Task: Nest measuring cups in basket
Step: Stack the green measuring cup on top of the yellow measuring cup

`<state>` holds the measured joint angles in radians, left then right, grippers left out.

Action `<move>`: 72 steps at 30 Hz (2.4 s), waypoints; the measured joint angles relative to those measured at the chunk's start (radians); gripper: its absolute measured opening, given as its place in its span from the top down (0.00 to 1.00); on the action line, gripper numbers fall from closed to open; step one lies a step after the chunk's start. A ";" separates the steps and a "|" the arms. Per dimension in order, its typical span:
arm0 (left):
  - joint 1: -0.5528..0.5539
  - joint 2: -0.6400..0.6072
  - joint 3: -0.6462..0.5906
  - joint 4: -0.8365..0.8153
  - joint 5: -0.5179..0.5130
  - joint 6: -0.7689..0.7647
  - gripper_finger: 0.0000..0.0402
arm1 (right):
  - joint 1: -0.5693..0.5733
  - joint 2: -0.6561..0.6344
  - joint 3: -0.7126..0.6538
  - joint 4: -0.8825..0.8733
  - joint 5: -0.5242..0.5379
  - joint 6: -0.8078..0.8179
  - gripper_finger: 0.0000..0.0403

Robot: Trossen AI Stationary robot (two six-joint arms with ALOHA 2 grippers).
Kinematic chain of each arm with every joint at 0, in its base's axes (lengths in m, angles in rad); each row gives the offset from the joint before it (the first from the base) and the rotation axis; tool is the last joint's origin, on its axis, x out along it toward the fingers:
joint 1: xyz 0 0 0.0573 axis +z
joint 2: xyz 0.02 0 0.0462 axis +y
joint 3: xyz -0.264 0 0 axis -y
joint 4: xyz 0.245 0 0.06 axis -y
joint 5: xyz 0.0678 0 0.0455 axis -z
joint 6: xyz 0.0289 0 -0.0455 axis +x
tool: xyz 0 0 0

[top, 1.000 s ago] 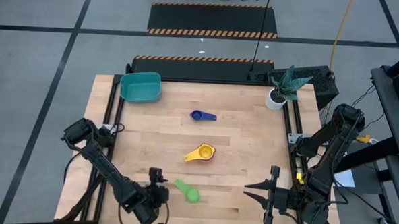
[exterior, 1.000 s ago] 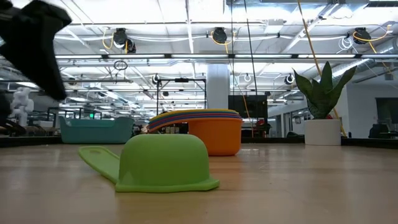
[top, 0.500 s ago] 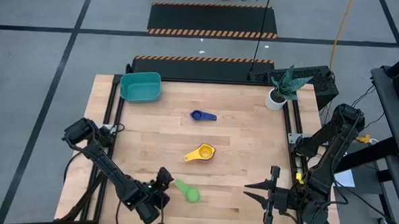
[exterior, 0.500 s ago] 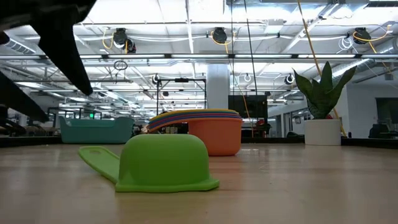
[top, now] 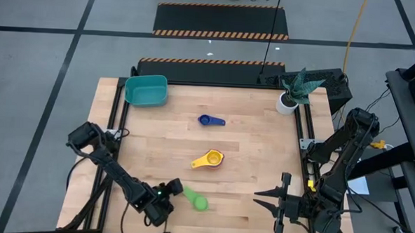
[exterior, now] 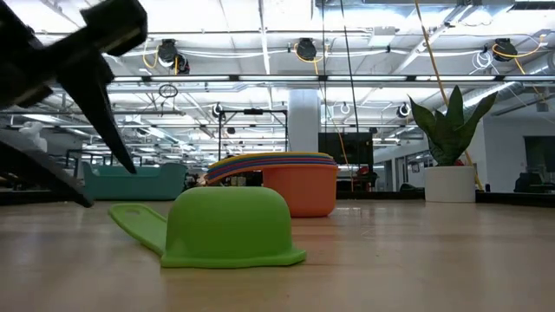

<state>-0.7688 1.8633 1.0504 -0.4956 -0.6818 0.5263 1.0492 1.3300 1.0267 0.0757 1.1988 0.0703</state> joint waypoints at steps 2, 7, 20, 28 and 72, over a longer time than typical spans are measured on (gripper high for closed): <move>0.009 0.000 -0.013 0.017 -0.004 0.092 0.60 | 0.000 0.000 0.000 -0.009 0.000 0.011 0.81; 0.028 0.000 -0.023 0.104 0.009 0.237 0.60 | 0.000 0.000 0.000 -0.048 0.000 0.046 0.81; 0.068 0.000 -0.023 0.131 0.138 0.310 0.61 | 0.000 0.000 0.000 -0.050 -0.051 0.072 0.81; 0.078 0.003 -0.027 0.146 0.139 0.319 0.61 | 0.000 0.000 0.000 -0.050 -0.051 0.075 0.81; 0.158 -0.336 0.042 0.262 0.125 -0.643 0.99 | -0.035 0.000 0.000 -0.042 -0.051 0.000 0.81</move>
<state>-0.6104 1.5271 1.0924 -0.2332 -0.5572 -0.1168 1.0140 1.3300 1.0264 0.0340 1.1482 0.0704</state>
